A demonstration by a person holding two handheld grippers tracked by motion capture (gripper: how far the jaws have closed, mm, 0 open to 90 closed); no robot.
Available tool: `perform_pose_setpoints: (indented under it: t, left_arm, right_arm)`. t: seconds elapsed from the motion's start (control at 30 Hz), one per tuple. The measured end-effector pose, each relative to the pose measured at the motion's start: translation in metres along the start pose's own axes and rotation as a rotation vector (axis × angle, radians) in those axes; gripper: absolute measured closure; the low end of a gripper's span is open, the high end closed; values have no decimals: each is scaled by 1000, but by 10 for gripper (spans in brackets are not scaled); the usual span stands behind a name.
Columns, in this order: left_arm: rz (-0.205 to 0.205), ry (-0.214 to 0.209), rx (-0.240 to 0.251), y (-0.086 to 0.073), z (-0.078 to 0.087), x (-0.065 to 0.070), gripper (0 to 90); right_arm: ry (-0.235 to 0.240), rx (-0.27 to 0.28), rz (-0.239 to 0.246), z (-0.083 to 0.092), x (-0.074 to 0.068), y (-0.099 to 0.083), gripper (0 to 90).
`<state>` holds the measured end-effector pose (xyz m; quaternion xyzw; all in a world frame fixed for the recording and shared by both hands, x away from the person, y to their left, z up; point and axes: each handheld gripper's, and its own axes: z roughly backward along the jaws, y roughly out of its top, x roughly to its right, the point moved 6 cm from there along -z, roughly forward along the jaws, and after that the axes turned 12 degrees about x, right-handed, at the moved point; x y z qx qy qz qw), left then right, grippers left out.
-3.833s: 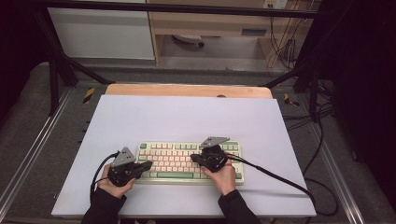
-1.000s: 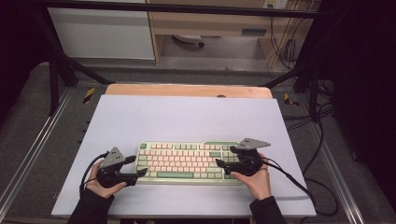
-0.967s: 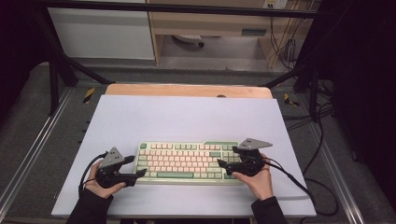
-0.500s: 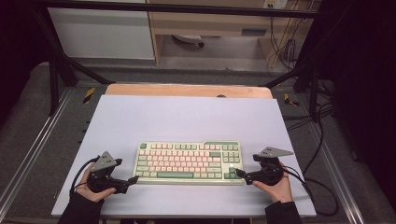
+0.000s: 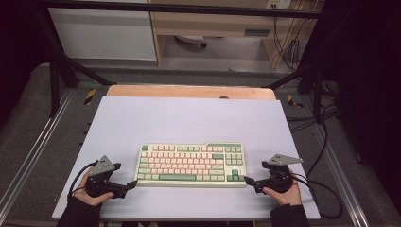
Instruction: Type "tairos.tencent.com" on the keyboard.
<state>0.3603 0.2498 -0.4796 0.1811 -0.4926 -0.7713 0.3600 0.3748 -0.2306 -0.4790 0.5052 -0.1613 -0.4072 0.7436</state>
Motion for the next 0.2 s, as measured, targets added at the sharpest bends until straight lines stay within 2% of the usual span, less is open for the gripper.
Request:
perform_pose_setpoints:
  t: [0.2]
  left_arm:
    - [-4,-2,-1,0,0,0,50]
  right_arm:
    - [14,8,5,2,-1,0,4]
